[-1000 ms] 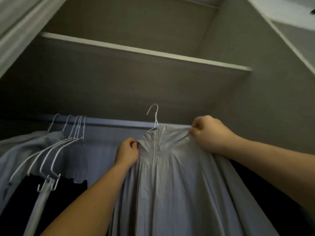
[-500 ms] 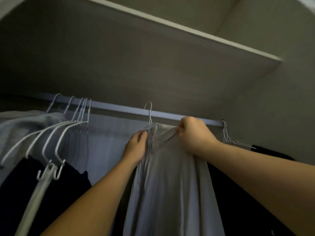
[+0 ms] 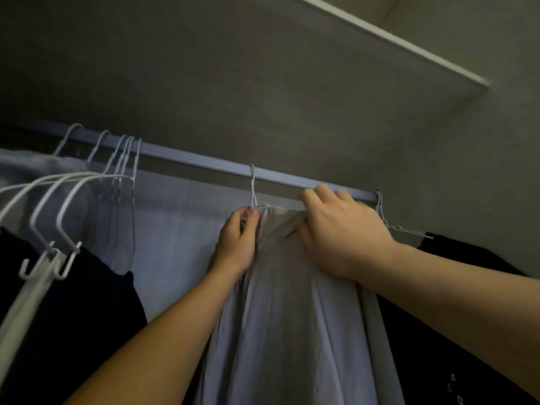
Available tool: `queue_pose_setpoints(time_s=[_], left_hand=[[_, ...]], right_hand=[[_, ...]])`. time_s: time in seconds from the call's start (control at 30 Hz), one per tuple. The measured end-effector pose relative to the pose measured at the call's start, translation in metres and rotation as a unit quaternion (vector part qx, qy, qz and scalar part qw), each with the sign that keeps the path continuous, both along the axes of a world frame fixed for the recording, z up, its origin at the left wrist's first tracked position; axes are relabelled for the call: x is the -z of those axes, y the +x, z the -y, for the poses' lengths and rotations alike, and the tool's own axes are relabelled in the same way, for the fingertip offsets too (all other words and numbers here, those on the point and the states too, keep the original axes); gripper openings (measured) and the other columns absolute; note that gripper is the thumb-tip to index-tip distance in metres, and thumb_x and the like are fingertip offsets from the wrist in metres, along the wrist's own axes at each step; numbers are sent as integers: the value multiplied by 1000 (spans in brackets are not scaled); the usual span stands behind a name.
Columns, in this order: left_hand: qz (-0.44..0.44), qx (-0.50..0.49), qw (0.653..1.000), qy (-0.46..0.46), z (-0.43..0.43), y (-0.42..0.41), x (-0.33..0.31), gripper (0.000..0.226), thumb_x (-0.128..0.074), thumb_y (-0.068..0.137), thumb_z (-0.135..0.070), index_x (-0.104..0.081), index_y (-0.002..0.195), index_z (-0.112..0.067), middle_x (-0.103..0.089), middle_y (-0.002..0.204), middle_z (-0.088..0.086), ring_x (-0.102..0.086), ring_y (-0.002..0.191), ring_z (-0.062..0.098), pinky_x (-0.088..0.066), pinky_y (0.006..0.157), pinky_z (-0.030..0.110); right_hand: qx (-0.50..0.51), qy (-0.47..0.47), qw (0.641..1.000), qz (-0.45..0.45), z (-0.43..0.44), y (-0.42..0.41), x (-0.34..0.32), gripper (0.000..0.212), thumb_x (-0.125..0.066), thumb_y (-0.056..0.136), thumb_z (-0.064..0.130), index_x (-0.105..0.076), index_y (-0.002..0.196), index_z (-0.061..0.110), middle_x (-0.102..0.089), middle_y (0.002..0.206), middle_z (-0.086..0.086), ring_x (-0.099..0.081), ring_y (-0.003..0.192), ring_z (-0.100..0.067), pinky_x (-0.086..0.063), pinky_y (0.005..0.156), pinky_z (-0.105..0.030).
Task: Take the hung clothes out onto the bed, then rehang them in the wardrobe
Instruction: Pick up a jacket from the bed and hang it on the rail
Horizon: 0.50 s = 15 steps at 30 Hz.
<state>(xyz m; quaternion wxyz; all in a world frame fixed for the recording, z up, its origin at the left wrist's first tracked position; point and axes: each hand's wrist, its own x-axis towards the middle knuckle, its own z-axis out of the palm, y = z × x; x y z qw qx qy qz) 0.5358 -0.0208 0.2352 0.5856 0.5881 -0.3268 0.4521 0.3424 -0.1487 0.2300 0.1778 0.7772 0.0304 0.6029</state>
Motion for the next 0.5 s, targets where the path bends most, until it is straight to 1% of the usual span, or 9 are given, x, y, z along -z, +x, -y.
queue_pose_setpoints(time_s=[0.03, 0.07, 0.13, 0.23, 0.27, 0.33, 0.5], left_hand=[[-3, 1, 1000, 4, 4, 1, 1, 74, -29, 72, -81, -55, 127, -39, -59, 133, -4, -54, 122, 18, -41, 108, 43], [-4, 2, 1000, 7, 8, 2, 2, 79, -27, 72, -82, -52, 132, -38, -56, 137, -4, -51, 125, 18, -38, 110, 44], [-8, -3, 1000, 26, 17, 3, 4, 84, -24, 72, -83, -44, 140, -38, -49, 146, -4, -45, 133, 19, -33, 114, 44], [-26, -22, 997, 62, 35, 3, 6, 81, -21, 76, -78, -34, 147, -41, -39, 154, -5, -37, 140, 20, -27, 116, 42], [-29, -22, 997, 68, 42, 3, 6, 81, -20, 76, -79, -33, 147, -42, -38, 154, -6, -36, 140, 20, -27, 116, 42], [-28, -22, 996, 78, 59, 3, 7, 80, -19, 74, -81, -31, 145, -45, -37, 154, -7, -37, 139, 21, -28, 115, 42], [-35, 12, 996, 85, 106, 3, 8, 82, -15, 69, -85, -29, 141, -47, -35, 154, -7, -39, 136, 22, -28, 112, 45]], right_hand=[[34, -56, 998, 18, 2, -2, 5, 33, -39, 96, 40, -44, 121, 19, -48, 124, -4, -47, 112, -31, -36, 76, -40], [65, -89, 994, 16, 4, -3, 9, 42, -39, 94, 43, -42, 128, 19, -47, 127, -4, -47, 113, -31, -37, 80, -41], [113, -109, 987, -24, 9, -4, 18, 62, -40, 91, 50, -32, 142, 17, -42, 139, -6, -45, 120, -31, -36, 87, -43], [145, -104, 981, -81, 19, -4, 27, 83, -40, 88, 58, -9, 153, 16, -21, 154, -12, -34, 133, -32, -32, 100, -44], [146, -93, 981, -92, 23, -5, 28, 86, -41, 88, 60, -5, 154, 17, -17, 156, -12, -31, 135, -32, -31, 103, -45], [150, -77, 980, -110, 33, -8, 29, 87, -41, 88, 61, -3, 154, 20, -12, 158, -11, -27, 139, -32, -30, 108, -46], [185, -60, 970, -145, 63, -13, 31, 81, -44, 86, 63, -11, 151, 26, -8, 160, -8, -21, 143, -29, -27, 111, -46]])
